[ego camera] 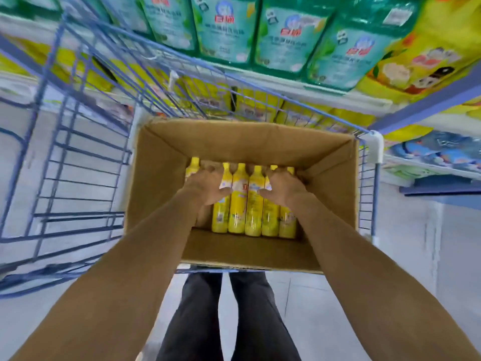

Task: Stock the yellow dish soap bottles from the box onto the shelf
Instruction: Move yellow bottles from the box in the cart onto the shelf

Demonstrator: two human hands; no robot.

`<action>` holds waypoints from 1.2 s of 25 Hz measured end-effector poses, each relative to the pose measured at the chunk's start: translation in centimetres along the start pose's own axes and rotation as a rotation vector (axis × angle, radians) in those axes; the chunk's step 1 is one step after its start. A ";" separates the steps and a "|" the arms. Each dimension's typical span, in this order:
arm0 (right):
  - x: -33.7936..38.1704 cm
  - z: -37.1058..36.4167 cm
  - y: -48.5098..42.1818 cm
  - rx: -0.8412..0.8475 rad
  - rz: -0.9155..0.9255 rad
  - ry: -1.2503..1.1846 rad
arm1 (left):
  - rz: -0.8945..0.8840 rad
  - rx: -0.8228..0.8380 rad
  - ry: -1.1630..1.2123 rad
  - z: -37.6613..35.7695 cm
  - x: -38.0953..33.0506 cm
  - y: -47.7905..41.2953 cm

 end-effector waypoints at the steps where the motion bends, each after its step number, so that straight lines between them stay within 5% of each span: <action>1: -0.1 -0.8 -1.2 -0.003 -0.016 -0.030 | 0.015 0.015 0.006 -1.2 0.8 -1.4; 12: -2.7 -7.6 -13.0 -0.126 -0.147 -0.100 | 0.104 -0.049 0.279 -9.7 2.9 -13.1; 16: -3.2 -7.9 -14.1 -0.119 -0.159 -0.099 | 0.169 -0.121 0.561 -10.3 4.2 -13.0; 24: -3.3 -10.0 -13.0 0.000 -0.166 -0.327 | 0.313 0.051 0.982 -16.6 7.3 -8.9; 30: -4.0 -14.2 -9.5 -0.085 -0.276 -0.666 | 0.346 0.076 1.132 -19.2 6.5 -8.0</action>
Point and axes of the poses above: each hand's wrist, its own y-axis away from the middle knuckle, its own z-axis out of the back of the hand, x = y × z, the point moved 10 cm from there along -y, towards the middle knuckle, and after that the axes turned 5 degrees about -y, right-handed, at the moved point
